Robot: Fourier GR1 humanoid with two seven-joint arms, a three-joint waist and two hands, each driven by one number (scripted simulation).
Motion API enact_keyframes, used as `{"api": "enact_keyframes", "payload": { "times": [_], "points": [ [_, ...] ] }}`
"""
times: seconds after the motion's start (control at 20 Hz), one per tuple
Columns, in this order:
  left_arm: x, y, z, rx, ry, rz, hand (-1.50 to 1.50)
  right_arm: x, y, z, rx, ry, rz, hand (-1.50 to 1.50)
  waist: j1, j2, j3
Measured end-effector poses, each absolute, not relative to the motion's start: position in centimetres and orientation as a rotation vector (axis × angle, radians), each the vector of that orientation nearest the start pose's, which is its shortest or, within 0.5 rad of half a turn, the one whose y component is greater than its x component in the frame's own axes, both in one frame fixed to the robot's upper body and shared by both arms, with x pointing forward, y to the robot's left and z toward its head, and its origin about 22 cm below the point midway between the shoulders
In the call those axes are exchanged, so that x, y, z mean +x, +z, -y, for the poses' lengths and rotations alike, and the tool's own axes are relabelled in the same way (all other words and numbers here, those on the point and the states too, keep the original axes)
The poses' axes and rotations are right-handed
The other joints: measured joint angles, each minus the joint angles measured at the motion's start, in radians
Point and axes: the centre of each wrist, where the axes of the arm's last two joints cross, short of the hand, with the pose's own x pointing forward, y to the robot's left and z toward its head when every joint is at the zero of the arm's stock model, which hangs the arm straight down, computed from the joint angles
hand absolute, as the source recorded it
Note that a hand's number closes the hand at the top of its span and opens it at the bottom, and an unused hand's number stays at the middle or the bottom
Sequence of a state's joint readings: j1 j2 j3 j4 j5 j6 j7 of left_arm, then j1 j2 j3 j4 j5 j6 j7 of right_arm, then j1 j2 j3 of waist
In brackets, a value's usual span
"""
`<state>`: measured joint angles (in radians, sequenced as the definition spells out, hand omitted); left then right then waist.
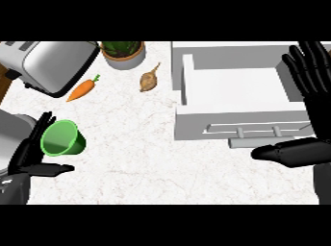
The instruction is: Pick up the cup, place it into the drawer and close the drawer
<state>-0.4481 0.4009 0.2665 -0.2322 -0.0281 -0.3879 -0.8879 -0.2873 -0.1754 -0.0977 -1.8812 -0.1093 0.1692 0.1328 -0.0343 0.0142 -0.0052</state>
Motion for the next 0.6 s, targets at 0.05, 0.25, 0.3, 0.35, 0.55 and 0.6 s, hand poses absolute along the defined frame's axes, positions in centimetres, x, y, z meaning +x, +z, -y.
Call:
{"api": "enact_keyframes", "payload": {
  "times": [0.05,0.25,0.3,0.35,0.55,0.6],
  "points": [
    [25.8,-11.2,-39.5,-0.032,-0.045,1.600,-1.50,27.3,15.2,24.8,0.085,0.278,2.011,-1.50,-0.001,0.001,-0.001],
    [25.8,-11.6,-39.0,-0.034,-0.057,1.609,-1.50,27.1,15.2,25.1,0.079,0.281,2.003,-1.50,-0.004,0.002,-0.001],
    [26.1,-11.5,-38.7,-0.042,-0.058,1.613,-1.50,27.2,15.2,25.1,0.080,0.281,2.004,-1.50,-0.004,0.002,-0.001],
    [26.1,-11.7,-38.4,-0.047,-0.059,1.616,-1.50,27.2,15.3,25.2,0.080,0.283,2.008,-1.50,-0.005,0.002,-0.001],
    [26.1,-12.1,-37.7,-0.074,-0.063,1.612,-1.50,27.4,15.8,25.2,0.083,0.293,2.009,-1.50,-0.007,0.003,-0.002],
    [26.4,-12.1,-37.3,-0.091,-0.058,1.610,-1.50,27.4,16.0,25.2,0.081,0.291,2.007,-1.50,-0.007,0.003,-0.002]
  ]
}}
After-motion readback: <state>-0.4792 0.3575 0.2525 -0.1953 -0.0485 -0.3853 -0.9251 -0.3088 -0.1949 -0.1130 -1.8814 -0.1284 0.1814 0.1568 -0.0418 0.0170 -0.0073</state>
